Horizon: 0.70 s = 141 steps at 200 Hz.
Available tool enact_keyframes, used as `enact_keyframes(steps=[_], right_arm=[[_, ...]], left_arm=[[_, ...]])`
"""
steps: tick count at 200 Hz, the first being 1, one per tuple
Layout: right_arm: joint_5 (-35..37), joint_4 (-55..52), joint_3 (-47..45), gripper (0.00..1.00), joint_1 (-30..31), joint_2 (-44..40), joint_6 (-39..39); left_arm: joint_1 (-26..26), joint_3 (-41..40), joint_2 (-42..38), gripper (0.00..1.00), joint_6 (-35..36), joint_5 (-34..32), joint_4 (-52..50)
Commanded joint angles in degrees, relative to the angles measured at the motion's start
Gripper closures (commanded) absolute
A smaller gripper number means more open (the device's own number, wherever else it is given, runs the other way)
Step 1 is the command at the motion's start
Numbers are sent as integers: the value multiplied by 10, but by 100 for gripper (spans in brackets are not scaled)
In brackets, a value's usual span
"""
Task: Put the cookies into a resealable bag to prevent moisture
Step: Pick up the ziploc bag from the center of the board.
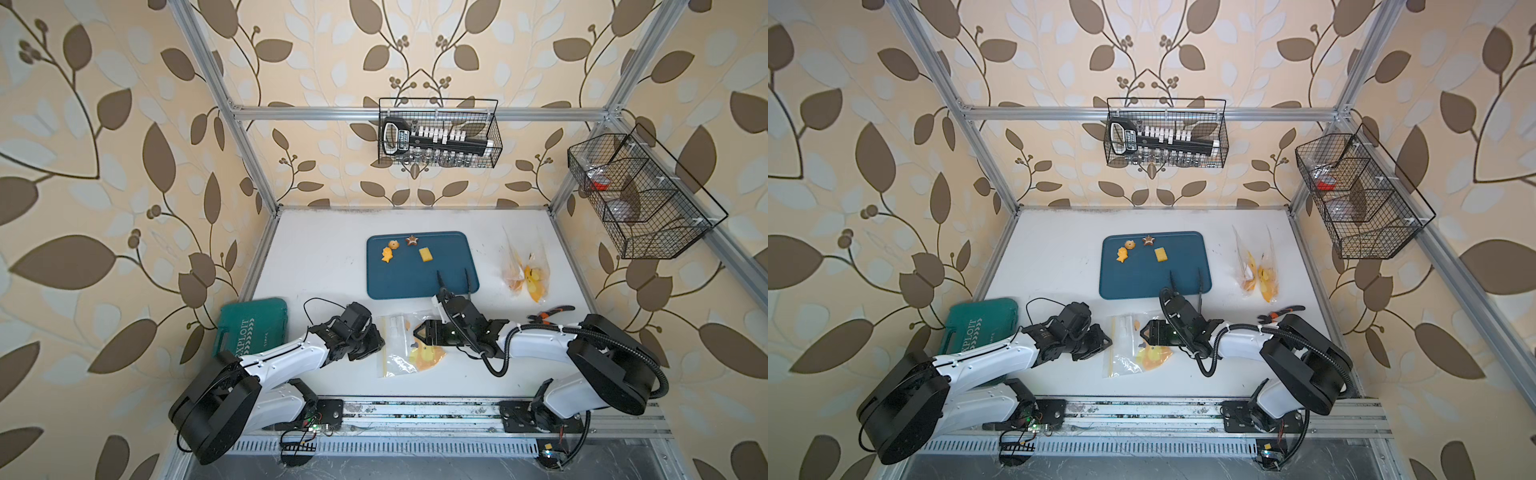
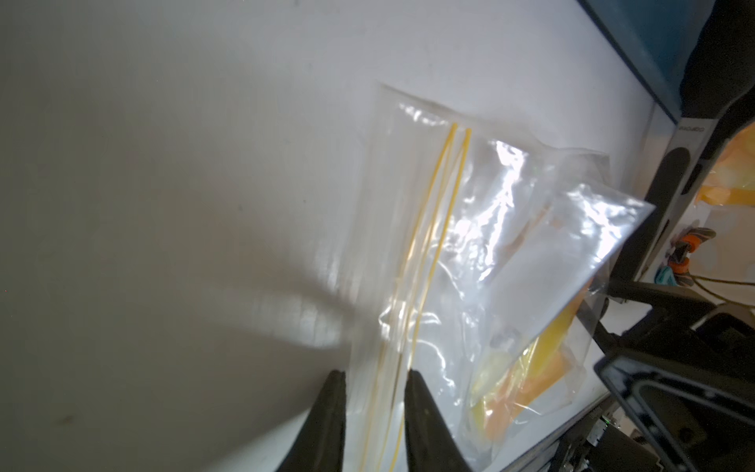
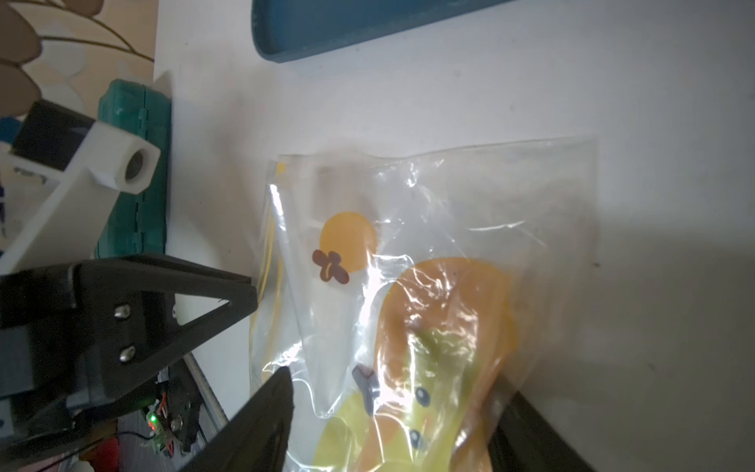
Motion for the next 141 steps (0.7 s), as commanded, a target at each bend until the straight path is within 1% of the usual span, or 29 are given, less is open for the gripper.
enact_keyframes(steps=[1,15,33,54,71,87,95,120,141], right_arm=[[-32,8,-11,19,11,29,-7],[-23,-8,6,14,25,41,-16],[7,-36,29,8,46,50,-24],[50,-91,61,8,65,66,-27],[82,-133,86,16,73,84,-24],[107,-157,98,31,76,100,-12],[114,-162,100,37,76,108,-7],[116,-160,105,49,75,126,2],[118,-156,108,62,76,131,6]], left_arm=[[2,-7,13,74,9,17,27],[1,-5,17,74,10,20,31],[1,-3,16,74,12,21,30],[1,-2,14,74,14,20,30],[0,-2,14,74,16,22,31],[0,-1,14,74,18,22,30],[0,0,13,74,19,23,29],[1,0,4,74,21,19,28],[1,8,-4,72,28,12,21]])
